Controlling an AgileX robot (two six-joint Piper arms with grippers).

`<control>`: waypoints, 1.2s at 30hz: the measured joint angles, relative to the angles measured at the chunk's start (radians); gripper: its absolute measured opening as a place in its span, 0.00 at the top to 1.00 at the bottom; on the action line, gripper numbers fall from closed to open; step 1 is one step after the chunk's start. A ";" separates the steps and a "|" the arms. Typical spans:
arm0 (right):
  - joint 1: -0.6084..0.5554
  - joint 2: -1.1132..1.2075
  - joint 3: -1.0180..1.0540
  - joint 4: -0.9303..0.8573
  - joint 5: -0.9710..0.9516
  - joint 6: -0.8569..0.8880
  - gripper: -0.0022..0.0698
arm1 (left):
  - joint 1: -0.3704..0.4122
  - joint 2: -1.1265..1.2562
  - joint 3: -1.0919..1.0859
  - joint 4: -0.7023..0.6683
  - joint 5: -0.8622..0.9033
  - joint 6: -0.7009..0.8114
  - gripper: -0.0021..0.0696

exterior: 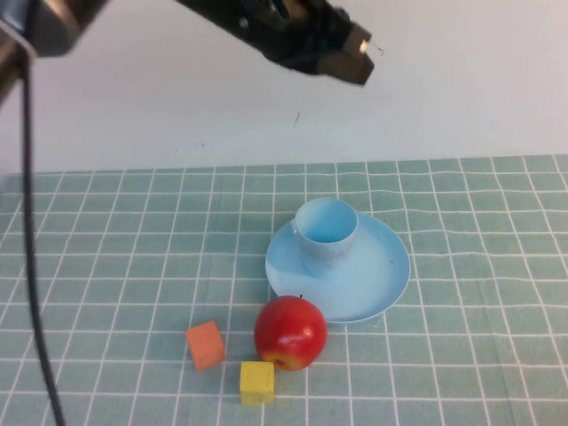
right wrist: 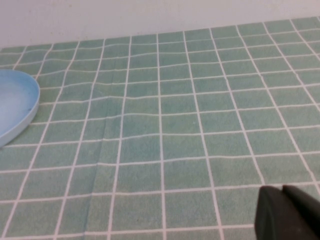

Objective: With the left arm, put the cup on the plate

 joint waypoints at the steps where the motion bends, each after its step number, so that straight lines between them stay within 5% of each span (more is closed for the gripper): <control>1: 0.000 0.000 0.000 0.000 0.000 0.000 0.97 | 0.000 -0.042 -0.004 0.003 -0.002 0.006 0.97; 13: 0.000 0.000 0.000 0.000 0.000 0.000 0.97 | 0.000 -0.618 0.119 0.224 -0.129 -0.015 0.97; 25: 0.000 0.000 0.000 0.000 0.000 0.000 0.97 | 0.000 -1.349 0.877 0.618 -0.583 -0.260 0.97; 36: 0.000 0.000 0.000 0.000 0.000 0.000 0.97 | 0.000 -1.539 1.349 0.687 -0.679 -0.391 0.97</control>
